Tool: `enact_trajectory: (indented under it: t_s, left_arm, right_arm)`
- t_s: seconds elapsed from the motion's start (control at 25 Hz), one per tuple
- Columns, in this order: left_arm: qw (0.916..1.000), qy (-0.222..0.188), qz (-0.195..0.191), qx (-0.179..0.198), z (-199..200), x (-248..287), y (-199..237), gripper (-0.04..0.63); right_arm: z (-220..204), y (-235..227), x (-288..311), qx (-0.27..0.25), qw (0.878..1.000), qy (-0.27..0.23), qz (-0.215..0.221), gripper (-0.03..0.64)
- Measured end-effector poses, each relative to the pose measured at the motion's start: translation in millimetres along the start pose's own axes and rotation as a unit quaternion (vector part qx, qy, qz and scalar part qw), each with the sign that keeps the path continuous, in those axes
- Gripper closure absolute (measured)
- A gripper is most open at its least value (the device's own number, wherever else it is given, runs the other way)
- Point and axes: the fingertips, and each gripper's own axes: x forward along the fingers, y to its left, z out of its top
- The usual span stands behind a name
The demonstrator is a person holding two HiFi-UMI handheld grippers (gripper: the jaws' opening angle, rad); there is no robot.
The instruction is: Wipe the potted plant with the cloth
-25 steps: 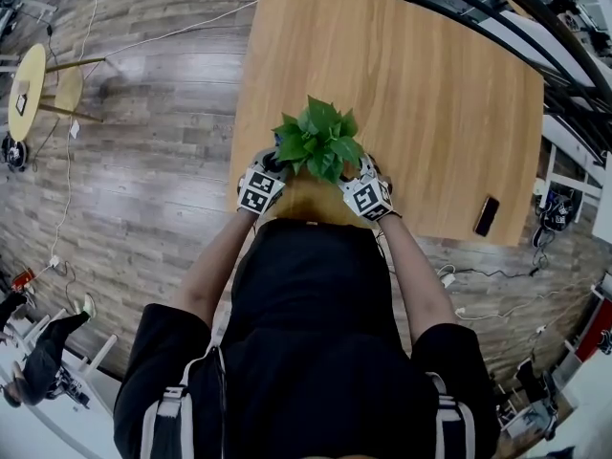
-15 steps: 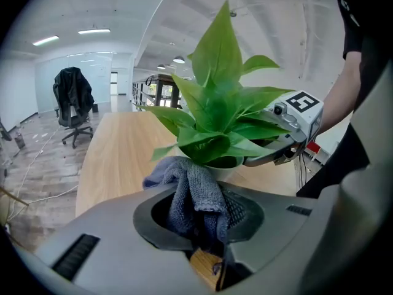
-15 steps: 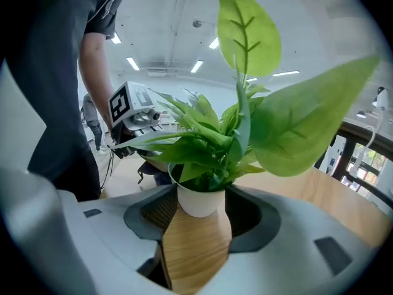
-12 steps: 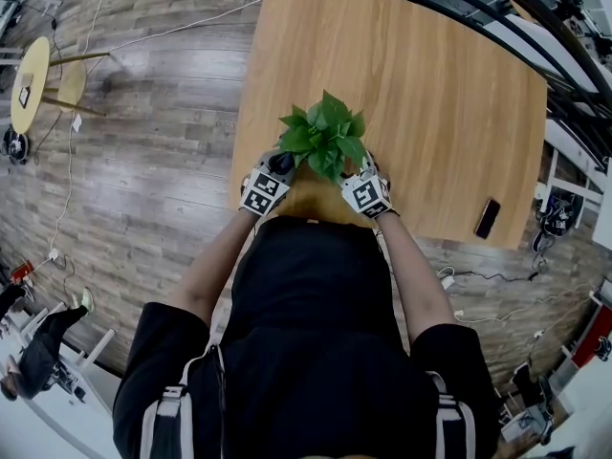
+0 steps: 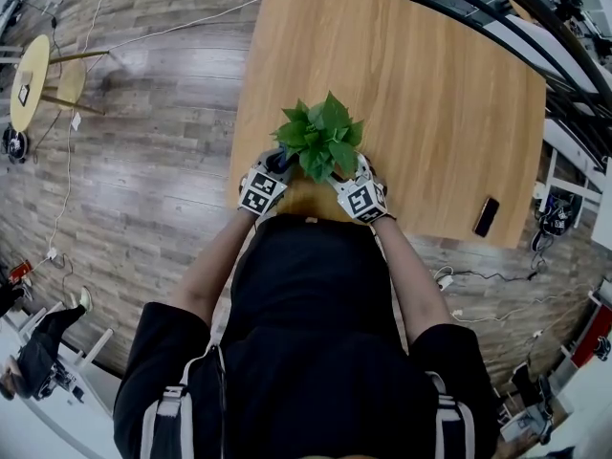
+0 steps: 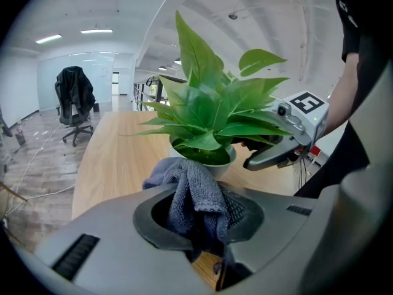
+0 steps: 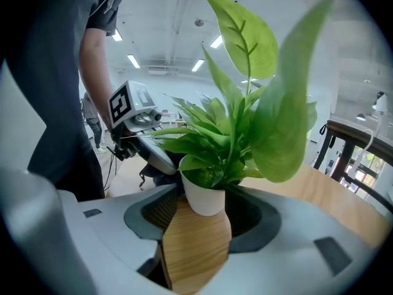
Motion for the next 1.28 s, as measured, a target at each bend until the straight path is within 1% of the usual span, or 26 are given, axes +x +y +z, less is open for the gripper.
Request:
enact_trajectory:
  t_s: [0.12,0.24,0.4,0.52,0.6,0.76,0.88,0.96,1.12,1.28]
  left_arm:
    - [0.9998,-0.011,0.01,-0.013,5,-3,9,0.483]
    - [0.9993,-0.017,0.019,-0.026,6,-5,16,0.483]
    - [0.9991,-0.013,0.026,-0.029,3,-3,19,0.483]
    - [0.9991,-0.018,0.021,-0.032,6,-2,19,0.483]
    - [0.9995,-0.018,0.017,-0.022,8,-1,14,0.483]
    - [0.9998,-0.014,0.01,-0.006,10,-1,2,0.483]
    - [0.9999,-0.011,-0.006,0.003,6,-4,-10,0.483]
    - [0.9999,-0.012,-0.011,0.0,2,-6,-17,0.483]
    - [0.9996,-0.02,-0.003,-0.018,-1,-6,-19,0.483]
    - [0.9997,-0.018,-0.014,-0.008,2,-1,-24,0.483]
  right_arm:
    - [2,13,-5,0.015,1.0,0.0,-0.008,0.388]
    - [-6,11,-5,0.036,0.999,0.008,-0.028,0.388]
    - [-10,-6,-5,0.029,0.999,0.006,-0.04,0.388]
    - [0,-11,-1,0.018,0.999,-0.002,-0.028,0.388]
    - [2,-9,0,0.014,1.0,-0.004,-0.024,0.388]
    - [3,-11,-1,0.023,0.999,-0.006,-0.038,0.388]
    - [1,-11,1,0.022,0.999,-0.004,-0.044,0.388]
    - [2,-9,3,0.019,0.999,-0.004,-0.043,0.388]
    - [2,-5,4,0.017,0.999,-0.003,-0.037,0.388]
    - [-1,0,0,0.012,0.999,-0.002,-0.034,0.388]
